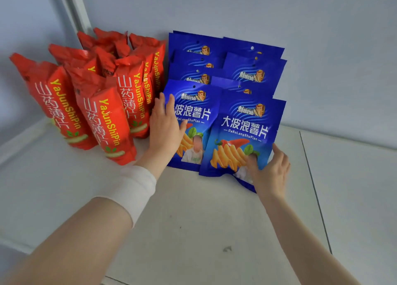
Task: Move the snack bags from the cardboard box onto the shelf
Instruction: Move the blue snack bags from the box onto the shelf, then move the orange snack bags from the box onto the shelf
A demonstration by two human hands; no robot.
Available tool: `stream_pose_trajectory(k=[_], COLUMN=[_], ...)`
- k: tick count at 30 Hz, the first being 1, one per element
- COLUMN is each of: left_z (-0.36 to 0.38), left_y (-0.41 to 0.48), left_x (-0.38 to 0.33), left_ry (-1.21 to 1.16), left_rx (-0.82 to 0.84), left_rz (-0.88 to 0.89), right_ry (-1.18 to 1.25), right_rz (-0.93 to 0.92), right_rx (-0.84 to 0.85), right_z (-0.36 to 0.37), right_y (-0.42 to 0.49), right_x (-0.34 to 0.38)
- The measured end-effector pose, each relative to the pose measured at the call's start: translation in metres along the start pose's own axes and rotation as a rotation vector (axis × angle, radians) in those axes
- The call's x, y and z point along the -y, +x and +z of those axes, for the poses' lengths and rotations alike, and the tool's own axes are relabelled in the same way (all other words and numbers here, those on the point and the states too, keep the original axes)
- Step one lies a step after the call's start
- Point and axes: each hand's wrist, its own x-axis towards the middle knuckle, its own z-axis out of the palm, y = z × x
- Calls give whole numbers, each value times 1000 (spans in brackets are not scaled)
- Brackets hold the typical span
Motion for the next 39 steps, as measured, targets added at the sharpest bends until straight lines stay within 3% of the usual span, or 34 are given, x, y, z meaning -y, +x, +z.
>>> stream_pose_trajectory(k=[3,6,9,15,26,33,39], left_z=[-21,-44,-74,-151,-289,-342,-322], left_y=[-17,-52,-103,-243,-485,-672,-810], left_x=[-15,-28,-31,0,116,214,272], left_ry=[256,485,632,761,932,818,608], left_rx=[72,149,247,352,485,552,648], left_rz=[158,315,299,68,-464,-772,-1103], right_ry=[-118,-374,-489,-584,-578,-666,-850], right_rz=[-172,-404,-622,-975,-1531,-1670,-1678], right_rx=[50,249,393,624,808,1038,1270], right_z=[-13,-24,-30,-41,-6,52,88], right_y=[-6,-23,-56,-167,-394,-565,-667], right_x=[8,15,24,46,96,81,25])
